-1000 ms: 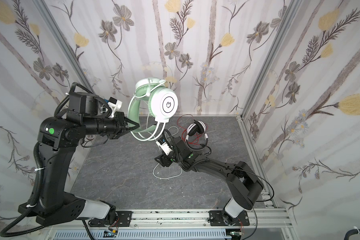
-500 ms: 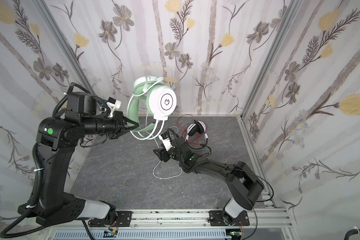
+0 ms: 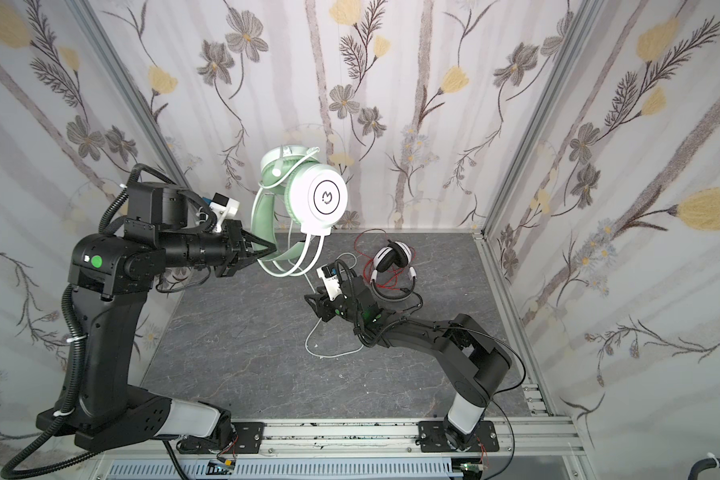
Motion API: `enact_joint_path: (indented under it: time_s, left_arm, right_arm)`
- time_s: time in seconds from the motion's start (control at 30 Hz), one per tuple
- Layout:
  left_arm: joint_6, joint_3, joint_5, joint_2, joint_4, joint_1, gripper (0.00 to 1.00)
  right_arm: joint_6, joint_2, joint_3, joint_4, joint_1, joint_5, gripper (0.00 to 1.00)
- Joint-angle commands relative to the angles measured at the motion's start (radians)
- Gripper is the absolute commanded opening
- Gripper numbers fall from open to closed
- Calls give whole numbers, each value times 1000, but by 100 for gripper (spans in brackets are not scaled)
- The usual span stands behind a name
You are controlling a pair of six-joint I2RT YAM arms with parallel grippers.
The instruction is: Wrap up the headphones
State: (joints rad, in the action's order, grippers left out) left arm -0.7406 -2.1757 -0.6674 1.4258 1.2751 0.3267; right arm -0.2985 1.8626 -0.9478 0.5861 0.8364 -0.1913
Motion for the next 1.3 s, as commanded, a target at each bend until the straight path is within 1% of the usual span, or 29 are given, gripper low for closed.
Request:
enact_joint_path:
  time_s: [0.0,0.1,0.17,0.2,0.27,0.37,0.47,0.57,0.67,0.77,0.87,1.03,1.13,1.27]
  left_arm:
    - [-21,-12,-55,0,-81,-9,0]
    - [-28,-14,-68,-1,-88,-18,0]
    - [-22,-15,-71,-2,-80,-31,0]
    - [-20,-15,-68,-4,-72,-37,0]
    - [-14,-11,-51,-9,-57,-46,0]
    - [-1,1,3,-17,-24,-55,0]
    - [7,21,52,-24,-3,-71,0]
    - [4,28,49,-24,-13,-89,0]
    - [7,27,54,-19,-4,-98,0]
    - [26,27,95,-22,32,-98,0]
    - [63,28,181,-25,103,-98,0]
    - [94,91,328,-51,162,-97,0]
    - [99,148,378,-71,156,-95,0]
    - [92,204,447,-88,133,-78,0]
  right_arm:
    - [-13,13,-5,63,0,7,40]
    - [-8,6,6,51,0,1,21]
    - [-2,-27,28,34,0,14,11]
    - [0,-50,33,5,-1,36,7]
    - [10,-113,28,-132,1,108,1]
    - [20,-226,42,-322,27,258,0]
    - [33,-341,50,-508,63,385,0]
    - [37,-426,63,-671,115,507,0]
    - [26,-501,89,-790,176,613,0]
    - [-20,-576,118,-890,210,677,0]
    - [-55,-671,150,-960,233,737,0]
    - [-36,-811,146,-1051,257,803,0]
    - [9,-831,95,-1103,289,830,0]
    - [54,-797,-12,-1182,383,926,0]
